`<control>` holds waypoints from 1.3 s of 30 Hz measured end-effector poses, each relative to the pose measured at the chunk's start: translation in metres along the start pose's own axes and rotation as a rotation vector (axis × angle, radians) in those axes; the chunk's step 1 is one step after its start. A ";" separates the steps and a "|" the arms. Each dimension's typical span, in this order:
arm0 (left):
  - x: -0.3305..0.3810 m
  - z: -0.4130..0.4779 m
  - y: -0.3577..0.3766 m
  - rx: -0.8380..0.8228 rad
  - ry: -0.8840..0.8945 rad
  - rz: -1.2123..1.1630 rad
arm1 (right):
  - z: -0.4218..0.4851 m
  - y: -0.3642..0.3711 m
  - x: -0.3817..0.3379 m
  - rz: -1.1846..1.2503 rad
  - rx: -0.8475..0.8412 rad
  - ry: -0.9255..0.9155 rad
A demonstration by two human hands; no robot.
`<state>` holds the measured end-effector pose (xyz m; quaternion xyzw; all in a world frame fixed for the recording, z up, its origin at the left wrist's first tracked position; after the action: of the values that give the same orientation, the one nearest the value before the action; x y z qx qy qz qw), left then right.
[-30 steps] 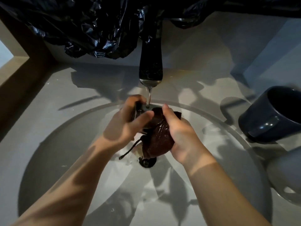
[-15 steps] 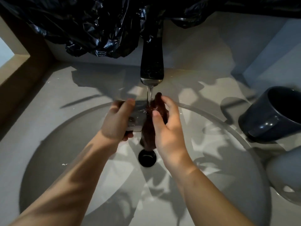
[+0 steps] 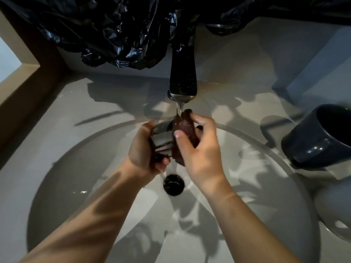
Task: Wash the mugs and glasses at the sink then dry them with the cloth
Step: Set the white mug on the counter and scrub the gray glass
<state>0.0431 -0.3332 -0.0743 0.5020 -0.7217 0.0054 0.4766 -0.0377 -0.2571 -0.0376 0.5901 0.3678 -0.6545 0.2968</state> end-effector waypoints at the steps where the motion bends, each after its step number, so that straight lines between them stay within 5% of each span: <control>1: -0.004 -0.002 0.000 -0.072 -0.120 -0.125 | -0.001 0.004 -0.001 -0.115 -0.044 -0.064; 3: -0.006 -0.006 0.001 -0.172 -0.256 -0.234 | -0.001 0.004 -0.005 -0.309 -0.053 -0.136; 5: -0.002 -0.006 0.003 -0.180 -0.224 -0.103 | 0.001 -0.005 -0.006 -0.299 0.042 -0.115; 11: 0.020 -0.015 0.009 -0.133 0.337 0.915 | 0.010 -0.030 0.016 0.164 0.252 0.204; 16: 0.017 -0.011 0.003 -0.188 0.204 1.339 | 0.007 -0.017 0.003 -0.320 0.055 0.049; 19: 0.014 -0.012 0.004 -0.250 0.178 1.202 | 0.005 -0.004 0.001 -0.368 -0.081 -0.034; 23: 0.016 -0.014 -0.001 -0.285 0.066 0.583 | 0.006 -0.018 -0.003 0.146 0.228 -0.043; 27: 0.010 -0.011 -0.001 -0.174 0.016 0.355 | -0.006 -0.030 -0.004 0.304 0.424 -0.019; 33: 0.010 -0.017 0.004 -0.293 0.071 0.191 | -0.021 0.021 -0.005 -0.007 -0.035 -0.098; 39: 0.007 -0.011 0.007 -0.209 0.205 0.235 | 0.003 0.002 0.012 0.443 -0.114 0.268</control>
<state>0.0457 -0.3291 -0.0604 0.3589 -0.7194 0.0372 0.5935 -0.0395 -0.2605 -0.0501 0.7201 0.3019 -0.4678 0.4141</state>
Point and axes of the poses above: each hand's wrist, its own z-axis towards the middle knuckle, its own y-axis out of the palm, x = y × z, the point moved 4 cm from there along z, towards the middle knuckle, and after that the axes turned 9 degrees about -x, right-handed, at the moved point
